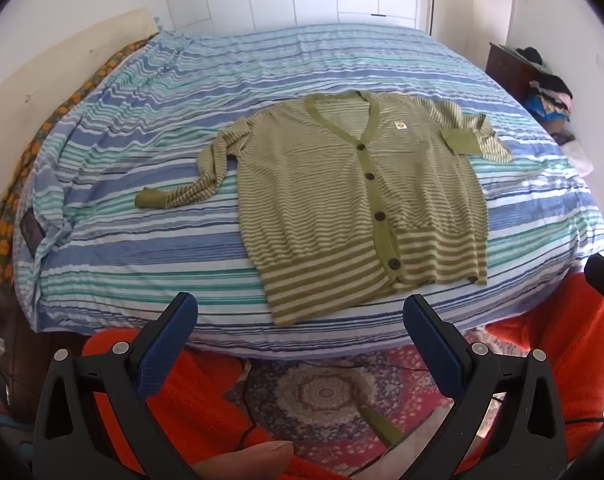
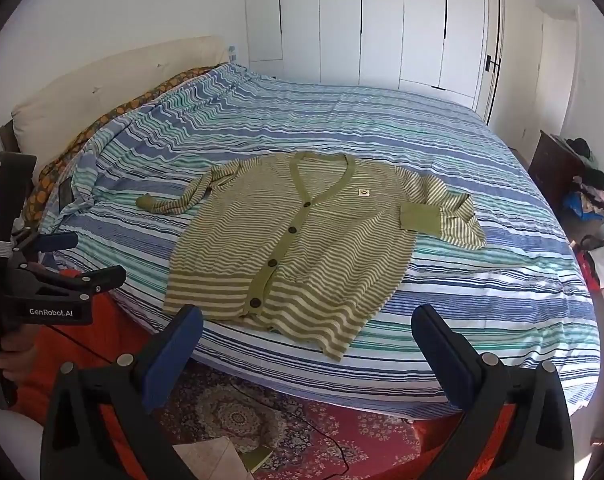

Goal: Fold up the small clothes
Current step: 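Move the right tool toward the cardigan hem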

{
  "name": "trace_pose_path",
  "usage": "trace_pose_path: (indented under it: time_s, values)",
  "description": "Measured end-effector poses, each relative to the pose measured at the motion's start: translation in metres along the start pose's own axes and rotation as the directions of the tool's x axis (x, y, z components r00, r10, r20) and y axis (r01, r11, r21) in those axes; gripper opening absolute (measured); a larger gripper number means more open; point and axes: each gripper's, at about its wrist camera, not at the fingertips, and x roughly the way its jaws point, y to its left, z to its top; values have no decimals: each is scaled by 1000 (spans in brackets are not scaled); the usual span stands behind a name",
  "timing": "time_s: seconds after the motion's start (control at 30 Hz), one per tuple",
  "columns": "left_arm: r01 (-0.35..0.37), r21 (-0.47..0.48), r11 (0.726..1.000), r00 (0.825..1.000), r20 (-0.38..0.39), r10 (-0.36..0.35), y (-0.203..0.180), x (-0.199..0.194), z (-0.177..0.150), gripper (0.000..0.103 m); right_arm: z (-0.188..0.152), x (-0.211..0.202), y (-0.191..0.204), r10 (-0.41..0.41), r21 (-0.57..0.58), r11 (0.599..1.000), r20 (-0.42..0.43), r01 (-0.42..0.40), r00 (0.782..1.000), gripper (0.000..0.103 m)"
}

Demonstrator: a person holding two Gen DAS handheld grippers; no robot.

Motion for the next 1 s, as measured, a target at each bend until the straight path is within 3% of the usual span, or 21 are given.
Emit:
trace_pose_path:
  time_s: [0.2, 0.57, 0.7, 0.77, 0.83, 0.9, 1.0]
  values:
    - [-3, -1, 1000, 1000, 14, 3, 2, 0, 1, 102, -3, 4, -10, -4, 27, 1000, -16, 5, 1000, 103]
    - [9, -11, 1000, 999, 36, -8, 1, -3, 2, 102, 3, -7, -3, 57, 1, 998, 47, -57, 997, 103]
    - [6, -12, 1000, 1000, 31, -5, 2, -1, -1, 102, -10, 26, -20, 124, 17, 992, 11, -124, 992, 103]
    - [6, -14, 1000, 999, 38, -5, 4, -2, -3, 102, -28, 71, -43, 144, 76, 988, -89, -137, 986, 101]
    - [-9, -10, 1000, 999, 39, 9, 5, -4, -4, 102, -48, 119, -69, 143, 169, 980, -214, -107, 966, 72]
    - [-22, -14, 1000, 999, 46, 22, 9, -6, -5, 102, -66, 159, -93, 202, 277, 953, -280, -122, 938, 64]
    - [-43, -28, 999, 999, 33, 44, 14, -4, -7, 102, -81, 195, -114, 276, 404, 904, -298, -141, 914, 51]
